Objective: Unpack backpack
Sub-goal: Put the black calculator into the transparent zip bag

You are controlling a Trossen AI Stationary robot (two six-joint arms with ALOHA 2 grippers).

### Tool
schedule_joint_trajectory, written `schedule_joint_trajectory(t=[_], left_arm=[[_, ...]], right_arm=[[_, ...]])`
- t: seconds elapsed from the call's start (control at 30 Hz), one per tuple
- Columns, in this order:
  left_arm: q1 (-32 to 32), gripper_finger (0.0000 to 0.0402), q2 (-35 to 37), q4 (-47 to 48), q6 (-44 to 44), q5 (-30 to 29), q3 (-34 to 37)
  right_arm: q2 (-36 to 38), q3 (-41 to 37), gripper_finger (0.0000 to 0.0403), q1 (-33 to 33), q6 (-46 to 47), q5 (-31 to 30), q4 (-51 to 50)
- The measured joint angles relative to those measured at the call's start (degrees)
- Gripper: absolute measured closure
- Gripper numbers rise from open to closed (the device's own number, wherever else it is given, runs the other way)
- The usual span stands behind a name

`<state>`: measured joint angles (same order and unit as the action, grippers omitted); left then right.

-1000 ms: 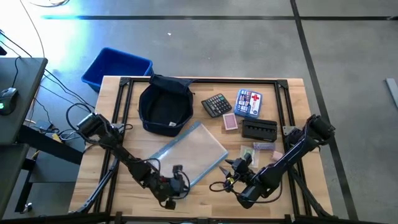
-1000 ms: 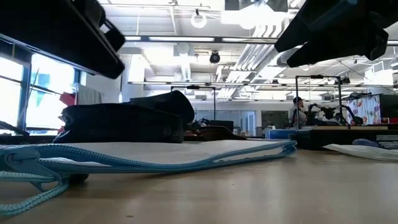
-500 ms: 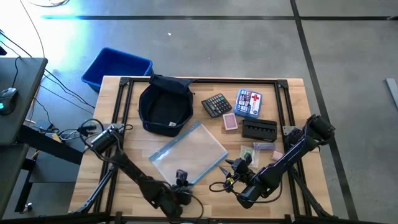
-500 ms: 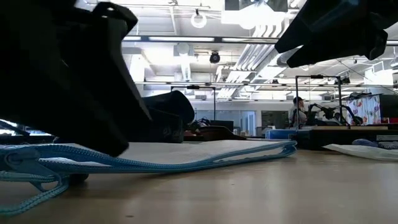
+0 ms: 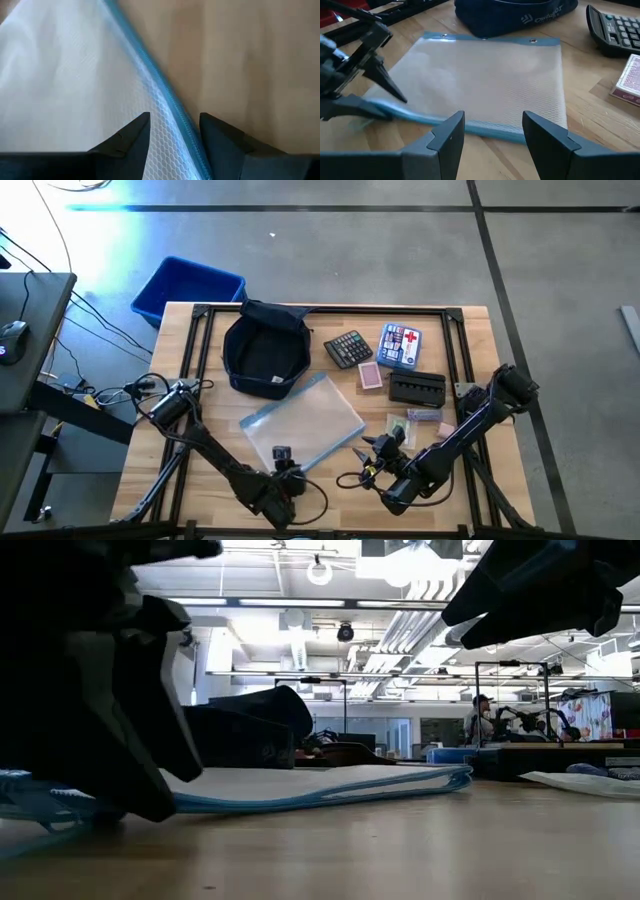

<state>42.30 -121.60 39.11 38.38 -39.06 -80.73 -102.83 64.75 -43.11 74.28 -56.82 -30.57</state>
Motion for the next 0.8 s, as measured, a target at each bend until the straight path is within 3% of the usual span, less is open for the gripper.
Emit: schedule_joint_trajectory(t=[0.3, 0.57, 0.8], left_arm=[[0.0, 0.0300, 0.0, 7.7, 5.3, -0.9, -1.9], [0.0, 0.0393, 0.0, 14.9, 9.9, -2.0, -3.3], [0.9, 0.0400, 0.0, 15.7, 10.6, -3.7, -4.6]], right_arm=[[0.0, 0.0, 0.0217, 0.0, -0.9, 0.0, 0.0], [0.0, 0.0, 0.0217, 0.0, -0.9, 0.0, 0.0], [0.0, 0.0, 0.0217, 0.0, -0.9, 0.5, 0.0]])
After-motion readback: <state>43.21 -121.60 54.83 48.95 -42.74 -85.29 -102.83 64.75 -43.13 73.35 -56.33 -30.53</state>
